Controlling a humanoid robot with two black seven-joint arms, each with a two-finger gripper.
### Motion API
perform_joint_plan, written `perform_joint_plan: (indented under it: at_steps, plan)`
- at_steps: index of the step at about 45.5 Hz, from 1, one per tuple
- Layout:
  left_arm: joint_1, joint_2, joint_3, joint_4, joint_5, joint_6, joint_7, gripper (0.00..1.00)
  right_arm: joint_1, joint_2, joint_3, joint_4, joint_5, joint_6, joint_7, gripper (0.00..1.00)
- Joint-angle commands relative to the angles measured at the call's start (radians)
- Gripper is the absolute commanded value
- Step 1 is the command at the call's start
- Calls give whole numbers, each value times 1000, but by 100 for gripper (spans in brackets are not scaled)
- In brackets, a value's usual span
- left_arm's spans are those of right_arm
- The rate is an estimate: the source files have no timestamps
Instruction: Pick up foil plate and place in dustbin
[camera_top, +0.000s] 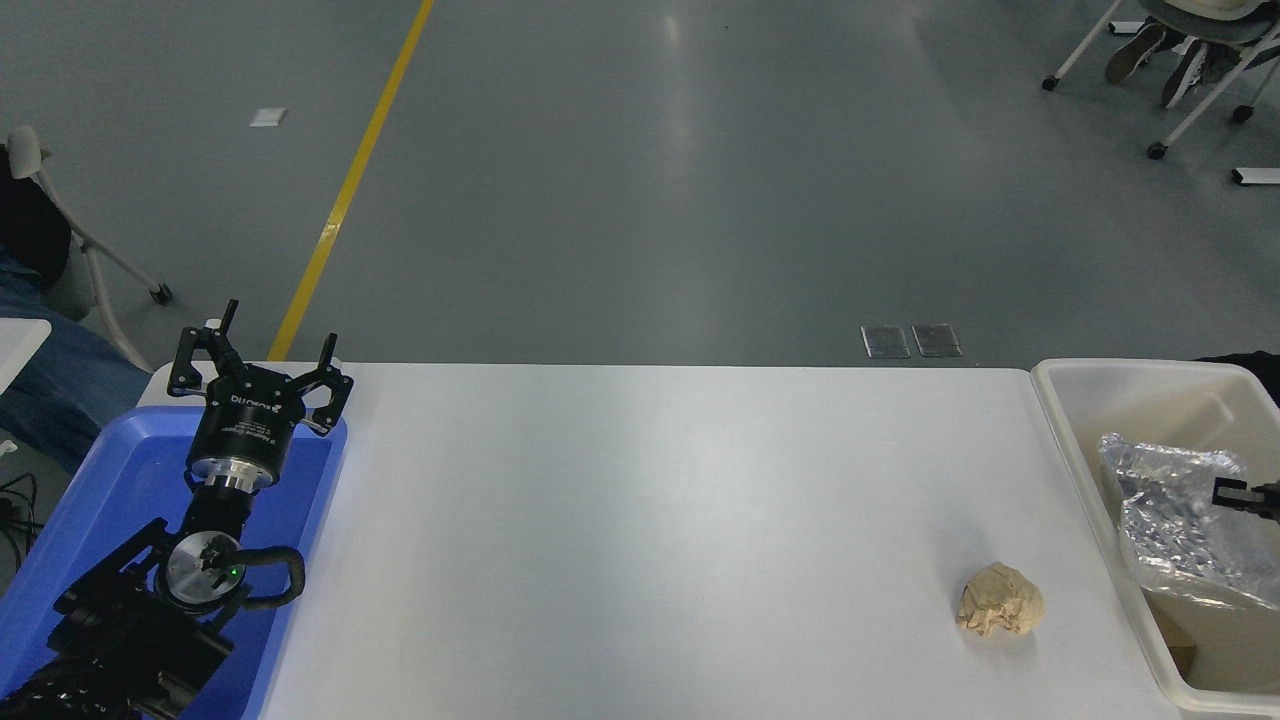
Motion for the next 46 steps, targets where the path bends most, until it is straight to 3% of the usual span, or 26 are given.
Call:
perform_joint_plan:
  at_steps: [1,7,16,23,31,38,46]
  plan:
    - [-3,0,2,0,3,-3,2,100,159,-6,-61,138,-12,2,4,100]
    - [-3,0,2,0,3,-5,2,100,476,-106,-260,468,-9,17,-1,100]
    - [-3,0,2,0,3,-6,3,100,932,-96,-397,836,17,225,-3,100]
    - [-1,0,2,0,1,-6,2,100,1147,23,-399,969,217,524,-3,100]
    - [0,0,1,0,1,-3,0,100,1291,222,-400,1074,497,545,-16,100]
    - [0,0,1,0,0,-2,0,100,1353,350,-396,1094,544,545,-36,100]
    - [0,0,1,0,1,-2,0,100,1396,358,-406,1143,568,545,-39,100]
